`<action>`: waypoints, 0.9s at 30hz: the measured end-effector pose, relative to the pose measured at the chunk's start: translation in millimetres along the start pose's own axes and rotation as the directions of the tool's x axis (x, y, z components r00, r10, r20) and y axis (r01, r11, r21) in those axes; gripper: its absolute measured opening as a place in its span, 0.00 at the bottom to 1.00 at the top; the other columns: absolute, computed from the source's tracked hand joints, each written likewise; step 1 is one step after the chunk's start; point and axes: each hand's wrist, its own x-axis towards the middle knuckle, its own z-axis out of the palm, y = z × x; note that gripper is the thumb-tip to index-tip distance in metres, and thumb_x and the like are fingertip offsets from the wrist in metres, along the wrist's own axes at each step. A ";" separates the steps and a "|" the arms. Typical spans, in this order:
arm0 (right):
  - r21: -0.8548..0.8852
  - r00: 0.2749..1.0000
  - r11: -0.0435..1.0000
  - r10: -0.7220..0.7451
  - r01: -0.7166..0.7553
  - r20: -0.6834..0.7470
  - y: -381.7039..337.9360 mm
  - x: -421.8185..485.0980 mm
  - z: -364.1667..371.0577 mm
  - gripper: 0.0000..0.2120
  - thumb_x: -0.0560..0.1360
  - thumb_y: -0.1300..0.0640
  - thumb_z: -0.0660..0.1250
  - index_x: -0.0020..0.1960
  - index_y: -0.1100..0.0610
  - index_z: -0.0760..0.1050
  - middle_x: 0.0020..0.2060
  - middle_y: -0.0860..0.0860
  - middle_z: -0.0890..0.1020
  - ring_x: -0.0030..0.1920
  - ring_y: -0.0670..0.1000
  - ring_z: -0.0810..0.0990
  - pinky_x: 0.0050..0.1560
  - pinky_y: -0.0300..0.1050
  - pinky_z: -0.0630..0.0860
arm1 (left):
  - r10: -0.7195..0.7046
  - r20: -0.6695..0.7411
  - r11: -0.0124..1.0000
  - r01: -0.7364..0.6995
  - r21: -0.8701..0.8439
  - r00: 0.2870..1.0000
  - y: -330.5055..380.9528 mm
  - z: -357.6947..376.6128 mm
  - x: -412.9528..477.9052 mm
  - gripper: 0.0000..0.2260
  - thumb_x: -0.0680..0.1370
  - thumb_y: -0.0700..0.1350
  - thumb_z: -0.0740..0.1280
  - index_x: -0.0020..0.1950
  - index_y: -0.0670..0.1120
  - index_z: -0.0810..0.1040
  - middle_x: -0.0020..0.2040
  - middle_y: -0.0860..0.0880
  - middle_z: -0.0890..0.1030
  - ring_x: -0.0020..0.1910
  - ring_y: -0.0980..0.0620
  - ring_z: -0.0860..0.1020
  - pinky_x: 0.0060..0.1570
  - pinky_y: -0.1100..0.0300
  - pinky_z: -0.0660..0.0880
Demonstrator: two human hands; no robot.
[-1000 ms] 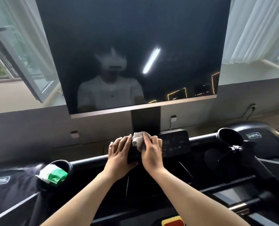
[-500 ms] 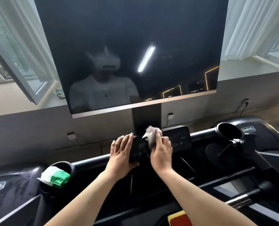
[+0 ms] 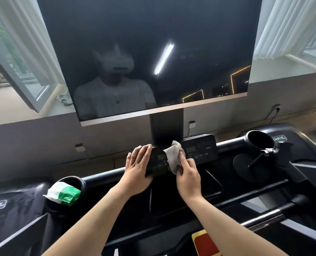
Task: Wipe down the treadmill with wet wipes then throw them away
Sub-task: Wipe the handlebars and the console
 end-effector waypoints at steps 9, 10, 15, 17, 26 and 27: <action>0.118 0.958 0.991 -0.098 0.068 0.270 -35.7 -37.4 38.7 0.32 0.81 0.55 0.65 0.81 0.45 0.57 0.65 0.48 0.72 0.58 0.51 0.80 0.60 0.48 0.78 | -0.078 -0.139 0.986 0.056 -0.157 0.987 6.4 2.8 -0.9 0.34 0.73 0.53 0.48 0.81 0.53 0.62 0.79 0.58 0.61 0.78 0.58 0.53 0.78 0.52 0.47; 0.142 0.957 0.988 -0.102 0.065 0.272 -33.7 -37.5 38.3 0.31 0.81 0.57 0.66 0.80 0.46 0.58 0.65 0.48 0.72 0.60 0.48 0.78 0.63 0.44 0.76 | -0.088 -0.148 0.986 0.065 -0.154 0.985 8.0 3.5 -1.2 0.34 0.73 0.53 0.48 0.80 0.52 0.62 0.78 0.58 0.62 0.78 0.58 0.53 0.78 0.52 0.47; 0.306 0.983 0.940 0.115 -0.154 0.143 -12.7 -23.4 10.0 0.29 0.80 0.62 0.65 0.77 0.44 0.65 0.60 0.46 0.73 0.58 0.36 0.73 0.62 0.35 0.72 | -0.078 -0.181 0.995 0.065 -0.078 0.980 11.4 7.7 -0.7 0.35 0.70 0.49 0.54 0.79 0.51 0.64 0.77 0.55 0.64 0.77 0.52 0.57 0.76 0.43 0.54; 0.326 0.971 0.915 0.215 -0.239 0.107 -10.3 -14.8 0.1 0.28 0.81 0.60 0.63 0.77 0.43 0.63 0.63 0.45 0.72 0.57 0.38 0.73 0.57 0.34 0.70 | -0.087 -0.184 0.995 0.077 -0.062 0.979 13.3 9.4 -0.7 0.34 0.70 0.48 0.56 0.79 0.51 0.63 0.76 0.55 0.64 0.77 0.51 0.57 0.76 0.43 0.54; 0.222 0.958 0.973 -0.008 -0.059 0.287 -42.7 -25.9 38.1 0.29 0.81 0.52 0.64 0.78 0.47 0.57 0.69 0.51 0.71 0.62 0.55 0.78 0.60 0.51 0.77 | -0.170 -0.247 0.983 0.146 -0.112 0.954 28.1 13.9 0.5 0.31 0.74 0.53 0.51 0.77 0.51 0.66 0.77 0.54 0.66 0.78 0.52 0.56 0.76 0.42 0.54; 0.231 0.949 0.972 -0.042 -0.034 0.314 -42.7 -26.3 39.6 0.29 0.80 0.51 0.63 0.79 0.45 0.56 0.70 0.50 0.71 0.64 0.53 0.77 0.62 0.50 0.76 | -0.170 -0.236 0.983 0.147 -0.114 0.957 29.0 12.5 0.1 0.31 0.74 0.53 0.51 0.78 0.52 0.65 0.77 0.54 0.64 0.78 0.53 0.54 0.77 0.43 0.53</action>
